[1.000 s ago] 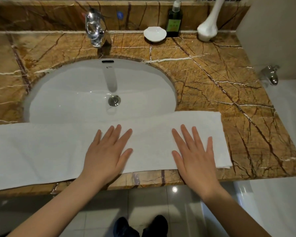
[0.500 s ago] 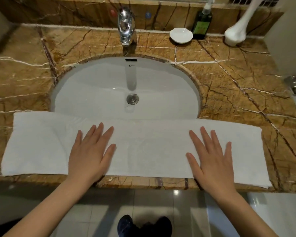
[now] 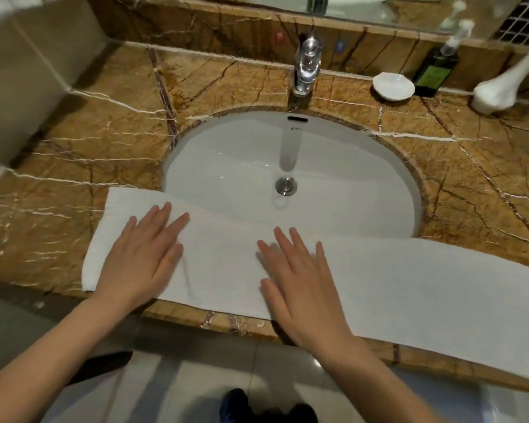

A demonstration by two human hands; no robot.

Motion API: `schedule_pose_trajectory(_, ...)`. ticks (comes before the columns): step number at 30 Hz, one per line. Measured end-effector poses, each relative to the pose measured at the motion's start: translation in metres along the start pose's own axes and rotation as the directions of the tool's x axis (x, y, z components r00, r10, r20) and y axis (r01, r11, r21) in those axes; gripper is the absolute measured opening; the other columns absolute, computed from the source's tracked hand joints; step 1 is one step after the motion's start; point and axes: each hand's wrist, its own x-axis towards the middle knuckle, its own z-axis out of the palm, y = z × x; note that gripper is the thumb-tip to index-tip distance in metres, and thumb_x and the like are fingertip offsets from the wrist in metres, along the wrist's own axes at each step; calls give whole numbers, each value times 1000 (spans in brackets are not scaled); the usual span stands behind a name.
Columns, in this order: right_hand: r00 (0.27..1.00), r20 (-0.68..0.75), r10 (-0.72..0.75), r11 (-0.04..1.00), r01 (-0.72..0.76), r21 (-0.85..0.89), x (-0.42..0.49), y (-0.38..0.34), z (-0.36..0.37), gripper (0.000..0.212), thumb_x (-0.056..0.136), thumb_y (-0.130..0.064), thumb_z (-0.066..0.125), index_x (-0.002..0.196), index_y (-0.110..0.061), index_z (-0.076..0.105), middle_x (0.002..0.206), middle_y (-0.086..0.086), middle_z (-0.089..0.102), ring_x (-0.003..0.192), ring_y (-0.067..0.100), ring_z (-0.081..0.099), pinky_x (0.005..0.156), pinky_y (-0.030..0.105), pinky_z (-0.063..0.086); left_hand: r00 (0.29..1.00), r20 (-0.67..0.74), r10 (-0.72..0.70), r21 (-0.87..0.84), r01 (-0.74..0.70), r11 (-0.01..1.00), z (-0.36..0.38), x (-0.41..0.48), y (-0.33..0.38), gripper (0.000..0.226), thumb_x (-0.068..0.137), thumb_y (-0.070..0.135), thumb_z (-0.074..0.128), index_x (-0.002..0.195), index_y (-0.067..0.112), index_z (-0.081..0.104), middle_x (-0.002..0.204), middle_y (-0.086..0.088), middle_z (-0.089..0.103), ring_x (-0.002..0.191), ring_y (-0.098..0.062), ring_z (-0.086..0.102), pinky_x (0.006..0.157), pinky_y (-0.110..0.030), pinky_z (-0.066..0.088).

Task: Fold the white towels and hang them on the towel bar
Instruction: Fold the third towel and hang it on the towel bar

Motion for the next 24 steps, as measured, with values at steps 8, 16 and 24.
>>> schedule_pose_trajectory(8, 990, 121, 71, 991, -56, -124, 8, -40, 30, 57, 92, -57, -2, 147, -45, -12, 161, -6, -5, 146, 23, -16, 115, 53, -12, 999, 42, 15, 100, -20, 995, 7, -13, -34, 65, 93, 54, 6, 151, 25, 1, 159, 2, 2, 147, -16, 1, 119, -41, 5)
schedule_pose_trajectory(16, 986, -30, 167, 984, -168, -60, 1, -46, 21, 57, 95, -50, 14, 150, -40, 5, 161, -5, 2, 146, 13, -17, 115, 44, -16, 1000, 15, 13, 6, -13, 1000, -3, -21, -28, 62, 94, 49, 13, 150, 25, 19, 157, 2, 17, 146, -13, 7, 119, -38, 1)
schedule_pose_trajectory(24, 906, -66, 419, 895, -424, -141, -14, 6, 13, 65, 92, -57, 4, 150, -34, 22, 158, -2, 24, 147, 18, 11, 118, 45, -5, 998, 22, 52, 29, -53, 998, 13, -6, -15, 62, 92, 58, 0, 150, 36, 3, 158, 9, 0, 146, -13, -2, 119, -43, 2)
